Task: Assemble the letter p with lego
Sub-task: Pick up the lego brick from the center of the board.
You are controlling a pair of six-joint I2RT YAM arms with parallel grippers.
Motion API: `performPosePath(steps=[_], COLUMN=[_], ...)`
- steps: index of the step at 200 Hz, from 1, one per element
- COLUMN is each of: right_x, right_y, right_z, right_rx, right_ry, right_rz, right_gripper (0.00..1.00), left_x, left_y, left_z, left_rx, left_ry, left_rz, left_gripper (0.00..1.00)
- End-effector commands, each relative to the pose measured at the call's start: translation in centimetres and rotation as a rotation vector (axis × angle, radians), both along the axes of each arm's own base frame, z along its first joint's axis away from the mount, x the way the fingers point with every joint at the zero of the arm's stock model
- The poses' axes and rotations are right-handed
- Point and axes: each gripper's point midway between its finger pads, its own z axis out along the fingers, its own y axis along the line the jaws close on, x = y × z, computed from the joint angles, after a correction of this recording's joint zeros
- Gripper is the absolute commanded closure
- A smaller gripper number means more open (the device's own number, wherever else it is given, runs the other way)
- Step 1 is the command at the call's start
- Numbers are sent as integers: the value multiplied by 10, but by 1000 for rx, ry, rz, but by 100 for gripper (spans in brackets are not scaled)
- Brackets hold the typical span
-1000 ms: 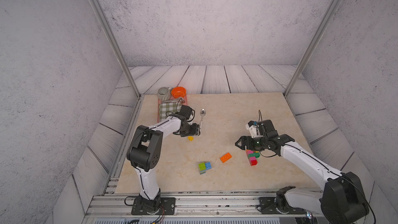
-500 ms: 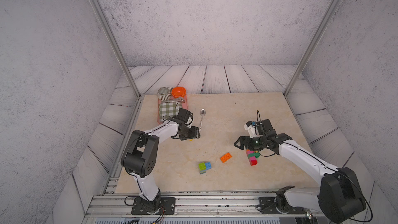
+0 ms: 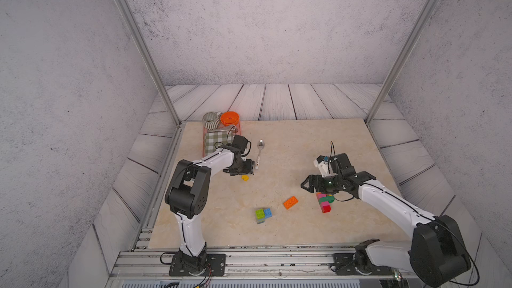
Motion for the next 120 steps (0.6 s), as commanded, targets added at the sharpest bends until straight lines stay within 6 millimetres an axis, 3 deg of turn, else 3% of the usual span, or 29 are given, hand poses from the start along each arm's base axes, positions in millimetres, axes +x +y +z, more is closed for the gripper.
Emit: performPosePath(steps=[1,48,87,120], right_x=[5,4,4,4], right_y=[4,4,4,3], right_z=[7,3,1,0], right_rx=[10,10,12,8], right_ry=[-17,-10,-8,-12], right_rz=[18,18,18,16], right_gripper=[15,15,15,15], left_x=[-9,-25,-35,-28], left_y=[-2,-12,-24,-9], left_z=[-4,-4,-1,-6], left_rx=[32,32,27,127], left_ry=[36,67,76,86], left_rz=[-26,-36,-22,61], left_gripper=[30,41,42,45])
